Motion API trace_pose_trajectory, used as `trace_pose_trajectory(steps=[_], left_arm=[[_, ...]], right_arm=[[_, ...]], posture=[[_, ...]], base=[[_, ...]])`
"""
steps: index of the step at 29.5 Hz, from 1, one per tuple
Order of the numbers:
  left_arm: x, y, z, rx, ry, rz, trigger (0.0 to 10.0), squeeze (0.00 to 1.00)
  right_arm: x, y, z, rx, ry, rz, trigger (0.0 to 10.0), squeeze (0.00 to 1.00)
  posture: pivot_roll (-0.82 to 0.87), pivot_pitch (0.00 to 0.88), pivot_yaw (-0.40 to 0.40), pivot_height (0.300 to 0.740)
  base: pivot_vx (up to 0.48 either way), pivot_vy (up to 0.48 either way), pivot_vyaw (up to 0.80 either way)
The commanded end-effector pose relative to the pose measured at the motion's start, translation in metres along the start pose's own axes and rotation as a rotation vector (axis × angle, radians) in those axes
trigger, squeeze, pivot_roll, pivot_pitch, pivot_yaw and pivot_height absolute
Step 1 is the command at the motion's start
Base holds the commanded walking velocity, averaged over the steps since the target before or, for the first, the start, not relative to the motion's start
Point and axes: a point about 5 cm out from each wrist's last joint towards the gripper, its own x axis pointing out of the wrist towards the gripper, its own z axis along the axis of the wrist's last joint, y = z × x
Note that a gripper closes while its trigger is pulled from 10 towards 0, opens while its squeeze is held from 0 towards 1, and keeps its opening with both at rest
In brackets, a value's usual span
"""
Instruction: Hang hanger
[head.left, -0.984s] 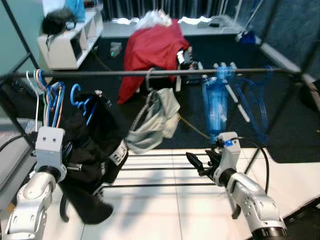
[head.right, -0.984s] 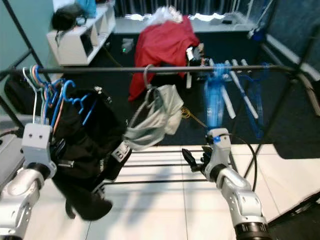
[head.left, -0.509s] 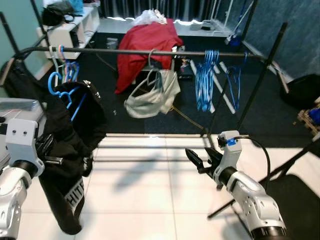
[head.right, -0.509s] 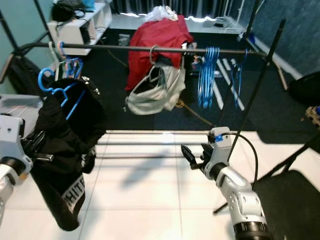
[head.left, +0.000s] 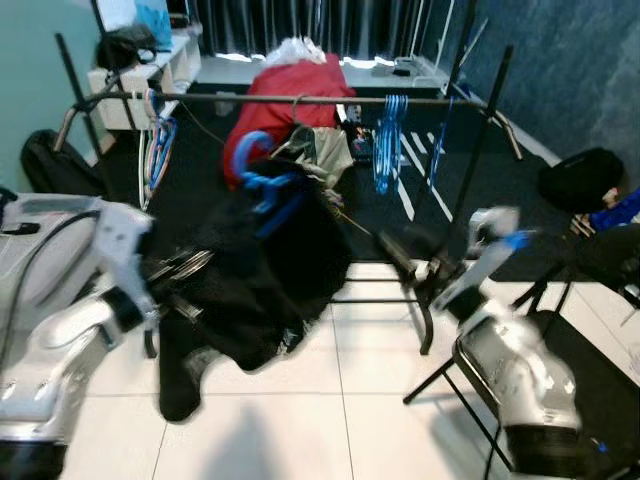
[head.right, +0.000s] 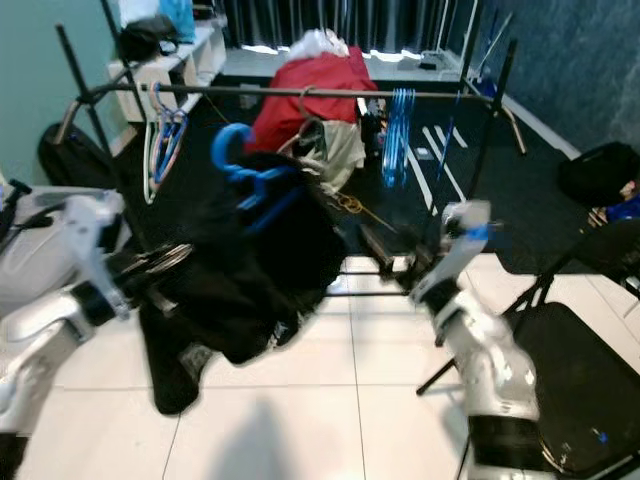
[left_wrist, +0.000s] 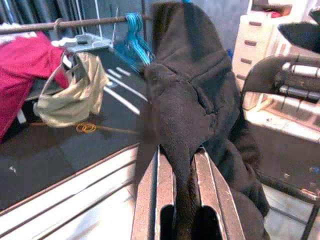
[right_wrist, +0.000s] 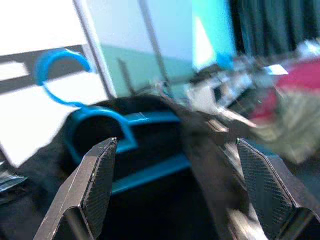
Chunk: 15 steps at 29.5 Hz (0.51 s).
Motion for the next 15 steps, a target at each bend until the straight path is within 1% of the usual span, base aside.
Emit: trace_pose_trajectory(steps=[1, 2, 3, 4, 5, 6, 7, 8, 9, 10, 12, 14, 15], left_arm=[[0.015, -0.009, 0.02, 0.009, -0.091, -0.056, 10.0, 0.0], [0.015, -0.009, 0.02, 0.009, -0.091, -0.056, 10.0, 0.0], [0.024, -0.017, 0.024, -0.003, -0.116, -0.091, 10.0, 0.0], [0.024, -0.017, 0.024, -0.003, -0.116, -0.091, 10.0, 0.0], [0.031, -0.024, 0.027, -0.009, -0.131, -0.12, 10.0, 0.0], [0.031, -0.024, 0.027, -0.009, -0.131, -0.12, 10.0, 0.0], [0.036, -0.031, 0.028, -0.023, -0.143, -0.148, 10.0, 0.0], [0.041, -0.037, 0.027, -0.032, -0.148, -0.162, 10.0, 0.0], [0.041, -0.037, 0.027, -0.032, -0.148, -0.162, 10.0, 0.0], [0.043, -0.041, 0.026, -0.048, -0.152, -0.172, 10.0, 0.0], [0.045, -0.043, 0.025, -0.06, -0.153, -0.18, 10.0, 0.0], [0.045, -0.044, 0.024, -0.063, -0.15, -0.182, 10.0, 0.0], [0.045, -0.044, 0.023, -0.066, -0.145, -0.179, 10.0, 0.0]], right_arm=[[0.003, 0.006, 0.005, -0.047, 0.011, 0.069, 10.0, 0.0], [0.003, 0.006, 0.005, -0.047, 0.011, 0.069, 10.0, 0.0], [0.006, 0.01, 0.011, -0.072, 0.001, 0.099, 10.0, 0.0], [0.006, 0.01, 0.011, -0.072, 0.001, 0.099, 10.0, 0.0], [0.01, 0.014, 0.017, -0.089, -0.011, 0.117, 10.0, 0.0], [0.01, 0.014, 0.017, -0.089, -0.011, 0.117, 10.0, 0.0], [0.012, 0.016, 0.02, -0.092, -0.026, 0.126, 10.0, 0.0], [0.013, 0.017, 0.021, -0.09, -0.035, 0.13, 10.0, 1.0], [0.013, 0.017, 0.021, -0.09, -0.035, 0.13, 10.0, 1.0], [0.013, 0.017, 0.019, -0.095, -0.032, 0.125, 10.0, 1.0], [0.013, 0.017, 0.017, -0.095, -0.029, 0.122, 10.0, 1.0], [0.012, 0.016, 0.015, -0.097, -0.024, 0.101, 10.0, 1.0], [0.01, 0.012, 0.013, -0.098, -0.022, 0.061, 10.0, 1.0]], posture=[[-0.05, 0.043, -0.042, 0.74], [-0.05, 0.043, -0.042, 0.74], [-0.06, 0.043, -0.042, 0.74], [-0.06, 0.043, -0.042, 0.74], [-0.06, 0.043, -0.041, 0.74], [-0.06, 0.043, -0.041, 0.74], [-0.07, 0.042, -0.037, 0.74], [-0.07, 0.042, -0.037, 0.74], [-0.07, 0.042, -0.037, 0.74], [-0.07, 0.042, -0.037, 0.74], [-0.07, 0.042, -0.037, 0.74], [-0.07, 0.043, -0.039, 0.74], [-0.07, 0.043, -0.039, 0.74]], base=[[0.0, 0.0, 0.0], [0.0, 0.0, 0.0], [0.0, 0.0, 0.0], [0.0, 0.0, 0.0], [0.0, 0.0, 0.0], [0.0, 0.0, 0.0], [0.0, 0.0, 0.0], [0.0, 0.0, 0.0], [0.0, 0.0, 0.0], [0.0, 0.0, 0.0], [0.0, 0.0, 0.0], [0.0, 0.0, 0.0], [0.0, 0.0, 0.0]])
